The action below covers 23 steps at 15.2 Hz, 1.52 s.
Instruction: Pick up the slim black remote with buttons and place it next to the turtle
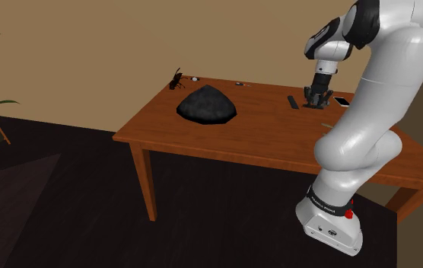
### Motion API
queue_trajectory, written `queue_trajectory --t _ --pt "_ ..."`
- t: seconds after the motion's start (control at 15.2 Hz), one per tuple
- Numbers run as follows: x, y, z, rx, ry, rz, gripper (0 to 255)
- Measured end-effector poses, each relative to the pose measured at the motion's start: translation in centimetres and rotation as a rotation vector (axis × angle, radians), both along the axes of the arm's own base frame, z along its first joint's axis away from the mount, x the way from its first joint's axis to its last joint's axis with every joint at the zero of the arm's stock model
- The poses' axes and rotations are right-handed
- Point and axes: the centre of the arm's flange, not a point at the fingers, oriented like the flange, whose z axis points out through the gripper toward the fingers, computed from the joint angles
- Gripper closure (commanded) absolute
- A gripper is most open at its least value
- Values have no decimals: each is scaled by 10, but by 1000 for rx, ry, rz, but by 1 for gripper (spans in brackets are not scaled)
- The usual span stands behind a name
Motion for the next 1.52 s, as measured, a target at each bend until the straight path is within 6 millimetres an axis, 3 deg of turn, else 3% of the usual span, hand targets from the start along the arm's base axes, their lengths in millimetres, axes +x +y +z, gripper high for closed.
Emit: queue_trajectory --t 0.92,1.32,1.39,1.52 --pt "2 1 -74 0 -1 0 255" --pt "2 1 -79 0 -1 0 255" --pt "2 1 -79 0 -1 0 0" --pt "2 1 -80 -1 0 0 0"
